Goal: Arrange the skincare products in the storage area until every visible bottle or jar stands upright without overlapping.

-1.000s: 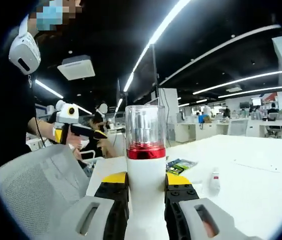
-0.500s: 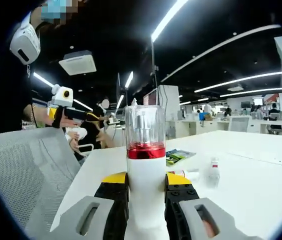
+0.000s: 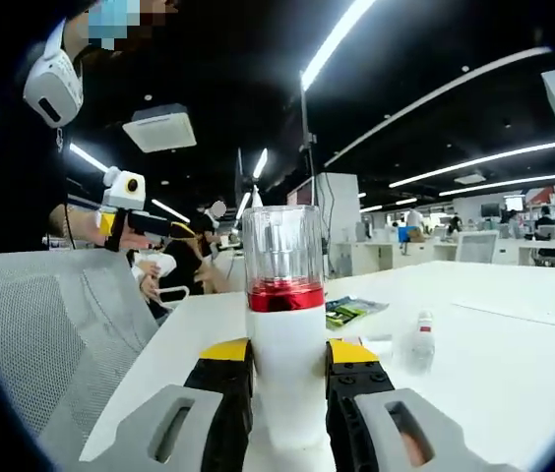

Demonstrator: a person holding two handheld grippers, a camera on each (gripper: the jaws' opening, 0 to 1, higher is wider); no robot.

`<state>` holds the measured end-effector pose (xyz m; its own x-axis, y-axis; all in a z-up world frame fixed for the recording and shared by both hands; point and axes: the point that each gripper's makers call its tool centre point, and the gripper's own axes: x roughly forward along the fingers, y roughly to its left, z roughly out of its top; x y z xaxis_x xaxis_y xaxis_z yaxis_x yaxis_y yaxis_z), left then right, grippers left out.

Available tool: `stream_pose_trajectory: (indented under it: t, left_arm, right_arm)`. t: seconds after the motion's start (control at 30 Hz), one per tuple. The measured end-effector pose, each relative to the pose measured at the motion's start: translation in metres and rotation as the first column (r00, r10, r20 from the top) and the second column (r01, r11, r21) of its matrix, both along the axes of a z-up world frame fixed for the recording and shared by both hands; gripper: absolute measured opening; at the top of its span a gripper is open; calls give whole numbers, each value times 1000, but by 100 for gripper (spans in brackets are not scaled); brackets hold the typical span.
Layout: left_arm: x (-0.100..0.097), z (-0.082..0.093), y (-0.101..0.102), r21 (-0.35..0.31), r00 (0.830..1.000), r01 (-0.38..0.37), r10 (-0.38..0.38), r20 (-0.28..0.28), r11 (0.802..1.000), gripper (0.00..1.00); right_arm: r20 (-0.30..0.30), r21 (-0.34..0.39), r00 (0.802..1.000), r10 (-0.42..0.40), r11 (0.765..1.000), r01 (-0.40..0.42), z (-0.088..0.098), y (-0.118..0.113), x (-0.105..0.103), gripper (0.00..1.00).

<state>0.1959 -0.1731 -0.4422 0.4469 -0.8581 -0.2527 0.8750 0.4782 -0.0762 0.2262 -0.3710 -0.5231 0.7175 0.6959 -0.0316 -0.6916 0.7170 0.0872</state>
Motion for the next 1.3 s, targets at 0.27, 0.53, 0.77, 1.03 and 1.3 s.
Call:
stream_pose_trajectory:
  t: [0.27,0.53,0.77,1.03,1.3]
  left_arm:
    - [7,-1,5,-14,1000,-7,6,-11,1000,84]
    - [7,-3,5,-5,1000,-5,5,-11,1000,83]
    - [4,-11,0,61,1000,-19,19,-5,998,85]
    - [6,-16,2,55,996,-16,20,-81,998,86]
    - [5,-19,4,27,989,-18,22,-149,999,85]
  right_arm:
    - [-3,17,1000,-12,1000,12,-4,-4,4,19]
    - [-105,-30,994,-26,999,23,-20,-16,8,25]
    - [-173,-18,978,-117,993,115,-1,-19,-1,50]
    - [-285,-41,937,-202,979,199,13,-14,-16,75]
    - [-320,6,914,-250,964,266,39,14,-41,94]
